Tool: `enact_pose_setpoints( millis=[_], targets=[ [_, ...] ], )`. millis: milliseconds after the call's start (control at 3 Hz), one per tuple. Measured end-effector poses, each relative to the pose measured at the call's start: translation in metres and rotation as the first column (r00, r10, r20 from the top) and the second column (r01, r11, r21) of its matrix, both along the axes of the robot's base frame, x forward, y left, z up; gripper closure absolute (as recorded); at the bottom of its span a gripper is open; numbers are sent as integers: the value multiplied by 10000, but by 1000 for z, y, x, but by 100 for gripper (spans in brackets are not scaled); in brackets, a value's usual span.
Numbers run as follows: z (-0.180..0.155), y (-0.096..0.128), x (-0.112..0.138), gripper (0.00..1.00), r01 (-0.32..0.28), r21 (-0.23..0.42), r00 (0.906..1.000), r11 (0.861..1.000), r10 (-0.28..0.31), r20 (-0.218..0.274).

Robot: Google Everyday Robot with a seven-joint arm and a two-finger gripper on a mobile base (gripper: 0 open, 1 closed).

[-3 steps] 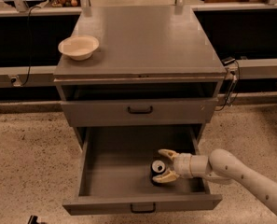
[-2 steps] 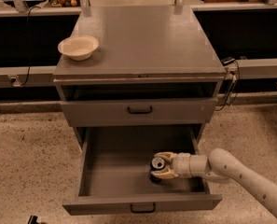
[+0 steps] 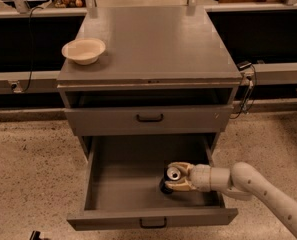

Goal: Pick pepsi can from middle drawer and place on counter

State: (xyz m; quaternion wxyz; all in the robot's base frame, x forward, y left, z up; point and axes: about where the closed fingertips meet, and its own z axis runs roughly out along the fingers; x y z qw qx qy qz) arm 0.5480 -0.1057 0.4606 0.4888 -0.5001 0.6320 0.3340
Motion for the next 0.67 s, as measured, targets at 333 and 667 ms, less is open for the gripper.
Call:
enact_pose_setpoints(
  millis=[333,667],
  targets=[
    [41,-14,-20,100,-89,305,9999,9995,90,-48],
    [101,-33,-34,100,-360,-380,9991,9986,368,204]
  ],
)
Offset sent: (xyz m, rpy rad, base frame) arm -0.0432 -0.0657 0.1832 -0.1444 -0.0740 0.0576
